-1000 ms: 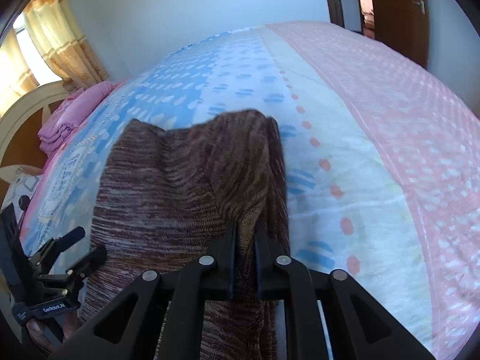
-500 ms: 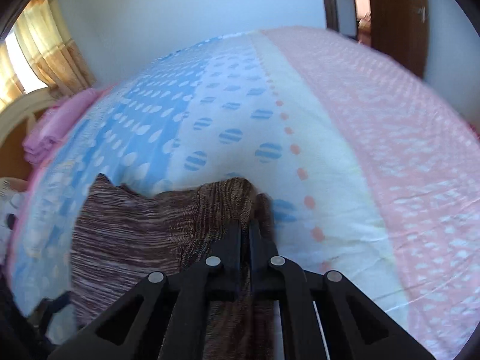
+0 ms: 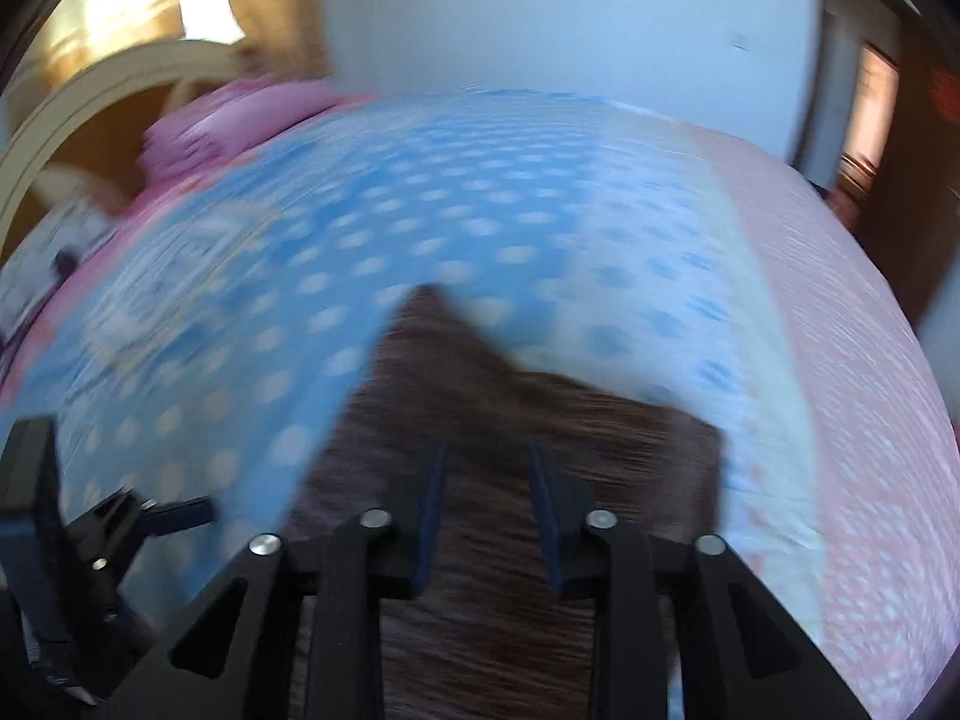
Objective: Fold small clothes
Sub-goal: 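Grasp the folded sweater with the right gripper and drag it to straighten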
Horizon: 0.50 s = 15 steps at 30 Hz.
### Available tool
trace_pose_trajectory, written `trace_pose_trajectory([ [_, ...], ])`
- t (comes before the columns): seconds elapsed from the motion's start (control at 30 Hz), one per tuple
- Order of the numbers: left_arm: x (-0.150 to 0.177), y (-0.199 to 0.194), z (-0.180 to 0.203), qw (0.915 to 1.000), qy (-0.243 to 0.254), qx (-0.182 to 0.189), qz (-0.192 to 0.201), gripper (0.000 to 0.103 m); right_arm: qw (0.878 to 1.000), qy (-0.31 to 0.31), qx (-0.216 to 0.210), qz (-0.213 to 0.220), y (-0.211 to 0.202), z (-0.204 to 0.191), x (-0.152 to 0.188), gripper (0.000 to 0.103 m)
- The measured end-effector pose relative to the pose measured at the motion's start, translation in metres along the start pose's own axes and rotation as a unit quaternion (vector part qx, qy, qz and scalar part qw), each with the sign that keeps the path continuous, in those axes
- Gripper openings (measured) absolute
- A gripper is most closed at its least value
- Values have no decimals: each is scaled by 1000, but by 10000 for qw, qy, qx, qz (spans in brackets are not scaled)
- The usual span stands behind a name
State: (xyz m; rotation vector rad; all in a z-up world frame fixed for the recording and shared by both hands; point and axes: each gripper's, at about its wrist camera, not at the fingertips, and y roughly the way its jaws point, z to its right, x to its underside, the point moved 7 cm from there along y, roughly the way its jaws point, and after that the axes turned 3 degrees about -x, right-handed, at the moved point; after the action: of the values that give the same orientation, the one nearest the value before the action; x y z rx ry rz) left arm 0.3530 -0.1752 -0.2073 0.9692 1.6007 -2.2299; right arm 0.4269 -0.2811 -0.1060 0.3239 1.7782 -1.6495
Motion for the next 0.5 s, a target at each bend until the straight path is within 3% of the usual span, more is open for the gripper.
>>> trace_pose_trajectory([
  [0.07, 1, 0, 3, 10000, 69, 17, -4, 103, 9998, -164, 0, -141, 21, -17, -3, 5],
  [0.17, 2, 2, 7, 9998, 199, 32, -37, 103, 9971, 80, 154, -736, 72, -11, 2, 0],
  [0.23, 3, 3, 9, 9996, 263, 23, -65, 103, 9981, 250, 98, -549, 82, -2, -3, 0],
  [0.4, 2, 3, 8, 9996, 244, 87, -55, 103, 9966, 608, -303, -466, 56, 9, 0, 0],
  [0.5, 3, 2, 8, 9996, 232, 122, -57, 103, 9967, 705, -378, -151, 14, 13, 19, 13],
])
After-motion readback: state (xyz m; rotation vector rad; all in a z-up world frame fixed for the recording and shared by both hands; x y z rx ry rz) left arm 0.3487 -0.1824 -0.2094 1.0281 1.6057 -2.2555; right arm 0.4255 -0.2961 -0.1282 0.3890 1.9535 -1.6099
